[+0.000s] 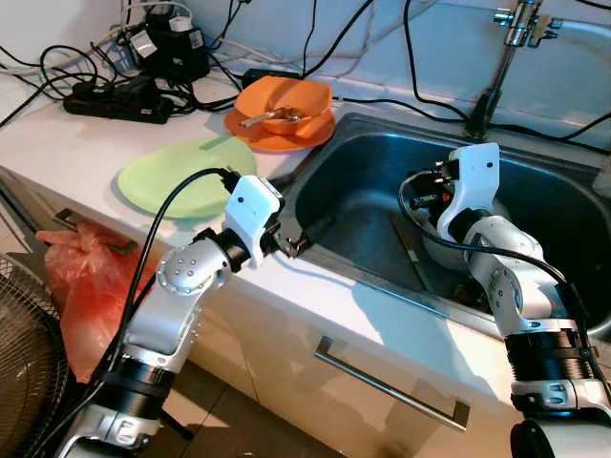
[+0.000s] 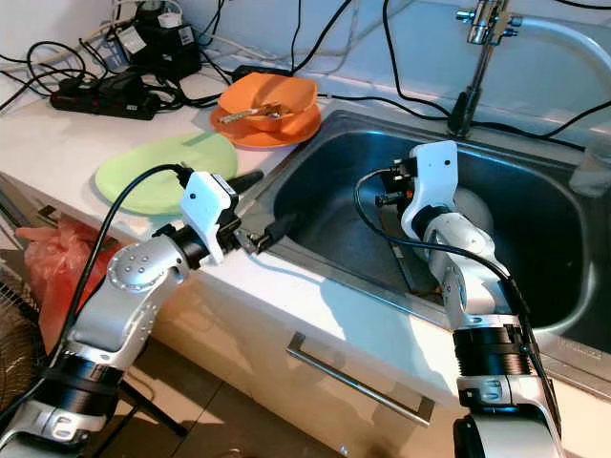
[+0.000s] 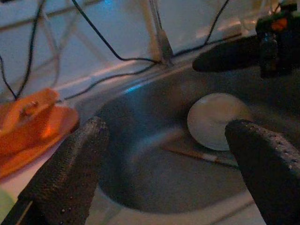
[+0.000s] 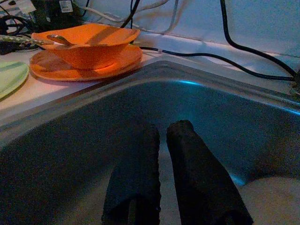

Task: Kitchen organization

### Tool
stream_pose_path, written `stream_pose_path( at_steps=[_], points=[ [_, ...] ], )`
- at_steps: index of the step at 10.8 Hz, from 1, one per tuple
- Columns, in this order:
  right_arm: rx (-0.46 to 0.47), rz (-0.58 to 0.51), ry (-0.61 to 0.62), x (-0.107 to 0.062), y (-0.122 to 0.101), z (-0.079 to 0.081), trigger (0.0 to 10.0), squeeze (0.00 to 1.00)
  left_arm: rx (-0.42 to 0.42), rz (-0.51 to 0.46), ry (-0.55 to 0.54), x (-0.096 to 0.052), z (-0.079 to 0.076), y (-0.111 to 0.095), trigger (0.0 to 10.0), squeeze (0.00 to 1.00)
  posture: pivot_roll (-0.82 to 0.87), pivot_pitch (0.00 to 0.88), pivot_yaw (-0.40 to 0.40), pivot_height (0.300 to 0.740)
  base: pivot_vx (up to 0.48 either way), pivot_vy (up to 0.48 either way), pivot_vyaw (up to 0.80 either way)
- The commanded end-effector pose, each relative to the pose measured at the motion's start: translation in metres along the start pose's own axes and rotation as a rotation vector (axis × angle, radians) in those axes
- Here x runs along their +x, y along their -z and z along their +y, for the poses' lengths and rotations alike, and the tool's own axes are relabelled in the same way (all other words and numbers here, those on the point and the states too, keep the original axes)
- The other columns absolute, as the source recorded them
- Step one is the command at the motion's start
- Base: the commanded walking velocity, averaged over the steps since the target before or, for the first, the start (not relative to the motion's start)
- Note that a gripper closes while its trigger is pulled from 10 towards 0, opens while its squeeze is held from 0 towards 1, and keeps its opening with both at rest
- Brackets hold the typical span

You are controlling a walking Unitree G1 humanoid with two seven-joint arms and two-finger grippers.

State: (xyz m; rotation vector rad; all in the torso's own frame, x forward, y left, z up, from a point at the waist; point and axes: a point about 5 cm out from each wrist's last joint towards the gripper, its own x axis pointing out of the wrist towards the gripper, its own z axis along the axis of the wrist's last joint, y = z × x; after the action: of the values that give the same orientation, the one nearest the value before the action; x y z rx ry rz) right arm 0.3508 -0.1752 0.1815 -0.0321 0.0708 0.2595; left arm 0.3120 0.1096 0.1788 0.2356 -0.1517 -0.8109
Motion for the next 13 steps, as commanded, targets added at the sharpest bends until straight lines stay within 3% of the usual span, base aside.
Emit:
stream_pose_path(
  at_steps=[1,6,8,10,13],
  points=[
    [-0.015,-0.008,0.009,-0.001,-0.002,-0.003,10.0,0.00,-0.018,0.024,0.034,-0.003,-0.003,0.001,10.0,1.00,-0.01,0.000,0.027,0.740,0.000,0.000,0.00],
    [-0.014,-0.004,0.002,-0.001,0.000,-0.002,10.0,0.00,-0.027,0.065,0.031,-0.005,0.000,0.000,10.0,1.00,-0.01,0.000,0.028,0.740,0.000,0.000,0.00],
    [-0.004,-0.043,-0.043,0.000,-0.007,0.005,10.0,0.00,0.021,0.028,-0.164,-0.003,0.021,-0.009,10.0,1.00,-0.01,0.000,0.022,0.740,0.000,0.000,0.00],
    [-0.033,-0.006,-0.176,-0.002,-0.003,0.020,10.0,0.00,0.080,-0.006,-0.359,-0.005,0.039,-0.016,10.0,0.85,-0.01,0.000,0.017,0.740,0.000,0.000,0.00],
    [-0.071,0.039,-0.340,-0.009,0.006,0.041,10.0,0.00,0.121,0.034,-0.558,-0.012,0.049,-0.008,10.0,0.84,-0.01,0.000,0.013,0.740,0.000,0.000,0.00]
  ],
)
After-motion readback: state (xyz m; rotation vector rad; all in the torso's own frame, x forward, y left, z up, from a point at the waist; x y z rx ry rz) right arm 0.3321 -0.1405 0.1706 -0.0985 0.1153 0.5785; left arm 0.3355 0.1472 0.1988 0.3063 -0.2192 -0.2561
